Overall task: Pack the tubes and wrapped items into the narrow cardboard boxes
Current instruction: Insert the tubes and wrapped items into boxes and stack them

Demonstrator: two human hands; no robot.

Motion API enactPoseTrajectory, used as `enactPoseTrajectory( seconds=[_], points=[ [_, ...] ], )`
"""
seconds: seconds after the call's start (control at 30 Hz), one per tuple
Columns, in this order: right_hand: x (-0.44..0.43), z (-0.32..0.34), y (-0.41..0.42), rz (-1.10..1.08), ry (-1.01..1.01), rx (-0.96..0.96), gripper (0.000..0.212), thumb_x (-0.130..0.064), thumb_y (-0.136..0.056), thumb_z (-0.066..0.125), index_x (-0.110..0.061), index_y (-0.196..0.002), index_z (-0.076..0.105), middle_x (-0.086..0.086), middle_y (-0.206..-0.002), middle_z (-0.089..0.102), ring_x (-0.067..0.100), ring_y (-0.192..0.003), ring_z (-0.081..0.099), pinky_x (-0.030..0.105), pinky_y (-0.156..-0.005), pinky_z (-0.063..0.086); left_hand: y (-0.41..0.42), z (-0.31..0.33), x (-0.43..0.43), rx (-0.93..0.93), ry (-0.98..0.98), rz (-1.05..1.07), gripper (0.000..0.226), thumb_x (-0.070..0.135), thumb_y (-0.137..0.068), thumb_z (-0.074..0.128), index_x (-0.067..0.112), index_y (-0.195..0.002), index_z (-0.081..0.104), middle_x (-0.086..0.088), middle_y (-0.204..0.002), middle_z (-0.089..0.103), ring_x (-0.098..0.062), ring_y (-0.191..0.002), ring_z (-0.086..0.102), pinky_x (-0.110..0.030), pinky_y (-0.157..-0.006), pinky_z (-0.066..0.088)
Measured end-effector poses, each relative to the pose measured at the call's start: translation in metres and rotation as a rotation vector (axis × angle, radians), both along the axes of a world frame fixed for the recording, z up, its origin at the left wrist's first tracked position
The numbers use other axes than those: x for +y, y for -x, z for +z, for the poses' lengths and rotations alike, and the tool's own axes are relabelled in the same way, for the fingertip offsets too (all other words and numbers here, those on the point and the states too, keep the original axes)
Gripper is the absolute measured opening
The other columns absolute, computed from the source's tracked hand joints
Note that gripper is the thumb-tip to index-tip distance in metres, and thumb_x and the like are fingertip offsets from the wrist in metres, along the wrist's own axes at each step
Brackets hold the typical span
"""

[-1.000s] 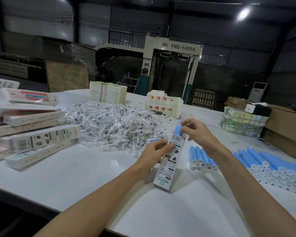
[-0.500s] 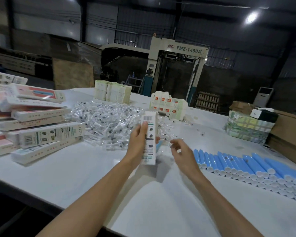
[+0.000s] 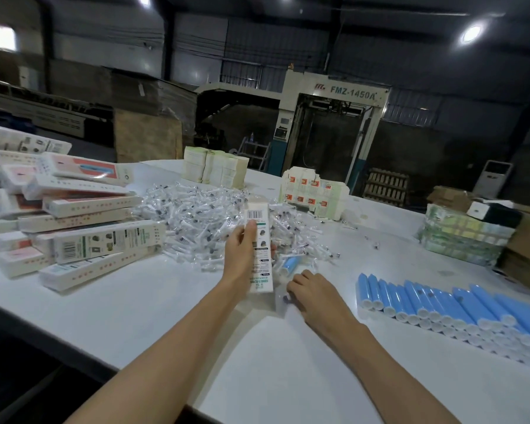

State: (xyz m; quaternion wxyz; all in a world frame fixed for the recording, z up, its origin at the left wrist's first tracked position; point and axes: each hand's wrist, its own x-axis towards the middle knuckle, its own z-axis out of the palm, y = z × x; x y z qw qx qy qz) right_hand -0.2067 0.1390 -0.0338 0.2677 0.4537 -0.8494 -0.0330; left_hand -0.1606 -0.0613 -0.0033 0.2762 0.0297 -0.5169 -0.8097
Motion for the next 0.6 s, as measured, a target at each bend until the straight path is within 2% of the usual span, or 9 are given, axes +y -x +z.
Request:
enactPoseTrajectory(
  seconds=[0.03, 0.1, 0.2, 0.27, 0.33, 0.4, 0.53, 0.6],
  points=[
    [0.006, 0.001, -0.003, 0.012, 0.123, -0.029, 0.016, -0.005, -0.096, 0.065, -0.016, -0.107, 0.068, 0.001, -0.109, 0.067, 0.025, -0.103, 0.060, 0.036, -0.080, 0.048, 0.000, -0.001, 0.004, -0.009, 0.011, -0.038, 0.040, 0.047, -0.111, 0.056, 0.010, -0.123, 0.064, -0.019, -0.095, 0.081, -0.040, -0.085, 0.080, -0.046, -0.068, 0.067],
    [0.021, 0.010, -0.007, -0.012, 0.516, -0.133, 0.021, 0.004, -0.096, 0.064, -0.013, -0.105, 0.069, -0.001, -0.103, 0.066, 0.020, -0.096, 0.061, 0.034, -0.078, 0.052, -0.003, -0.003, 0.013, -0.028, 0.017, -0.126, 0.039, 0.044, -0.109, 0.061, 0.010, -0.127, 0.064, -0.020, -0.103, 0.081, -0.041, -0.094, 0.080, -0.054, -0.082, 0.066],
    [0.044, 0.030, -0.014, -0.050, 1.092, -0.269, 0.019, -0.005, -0.101, 0.064, -0.023, -0.108, 0.063, -0.012, -0.095, 0.068, 0.017, -0.089, 0.065, 0.021, -0.077, 0.050, -0.008, -0.003, 0.030, -0.045, 0.086, -0.242, 0.036, 0.037, -0.106, 0.067, 0.008, -0.128, 0.068, -0.019, -0.111, 0.080, -0.042, -0.101, 0.079, -0.062, -0.092, 0.062],
    [0.054, 0.045, -0.019, -0.007, 1.338, -0.378, 0.028, -0.010, -0.101, 0.067, -0.025, -0.121, 0.056, -0.009, -0.093, 0.073, 0.018, -0.090, 0.069, 0.016, -0.079, 0.052, -0.014, -0.001, 0.043, -0.048, 0.134, -0.321, 0.035, 0.034, -0.103, 0.071, 0.009, -0.126, 0.070, -0.018, -0.114, 0.080, -0.043, -0.104, 0.078, -0.064, -0.094, 0.062],
    [0.059, 0.059, -0.025, 0.089, 1.488, -0.465, 0.047, -0.013, -0.100, 0.069, -0.024, -0.139, 0.044, -0.001, -0.093, 0.076, 0.017, -0.089, 0.071, 0.019, -0.085, 0.054, -0.018, -0.001, 0.055, -0.029, 0.208, -0.365, 0.036, 0.037, -0.099, 0.075, 0.012, -0.125, 0.072, -0.015, -0.117, 0.080, -0.041, -0.105, 0.078, -0.061, -0.093, 0.063],
    [0.059, 0.075, -0.035, 0.178, 1.565, -0.498, 0.055, -0.015, -0.100, 0.070, -0.026, -0.145, 0.040, 0.002, -0.096, 0.077, 0.015, -0.089, 0.072, 0.018, -0.086, 0.054, -0.021, -0.002, 0.066, 0.001, 0.288, -0.381, 0.037, 0.040, -0.096, 0.077, 0.015, -0.123, 0.074, -0.012, -0.120, 0.079, -0.038, -0.107, 0.078, -0.061, -0.091, 0.063],
    [0.048, 0.104, -0.052, 0.289, 1.539, -0.414, 0.036, -0.011, -0.098, 0.072, -0.020, -0.130, 0.057, 0.001, -0.100, 0.076, 0.018, -0.091, 0.075, 0.023, -0.081, 0.058, -0.021, -0.006, 0.077, 0.019, 0.377, -0.405, 0.034, 0.036, -0.099, 0.078, 0.016, -0.126, 0.072, -0.006, -0.126, 0.077, -0.036, -0.112, 0.077, -0.069, -0.091, 0.061],
    [0.045, 0.114, -0.055, 0.322, 1.526, -0.378, 0.030, -0.008, -0.097, 0.073, -0.015, -0.123, 0.060, -0.001, -0.103, 0.073, 0.020, -0.096, 0.074, 0.029, -0.084, 0.061, -0.021, -0.006, 0.077, 0.020, 0.384, -0.410, 0.034, 0.038, -0.098, 0.080, 0.018, -0.125, 0.074, -0.004, -0.127, 0.076, -0.037, -0.111, 0.077, -0.073, -0.089, 0.059]
  ],
)
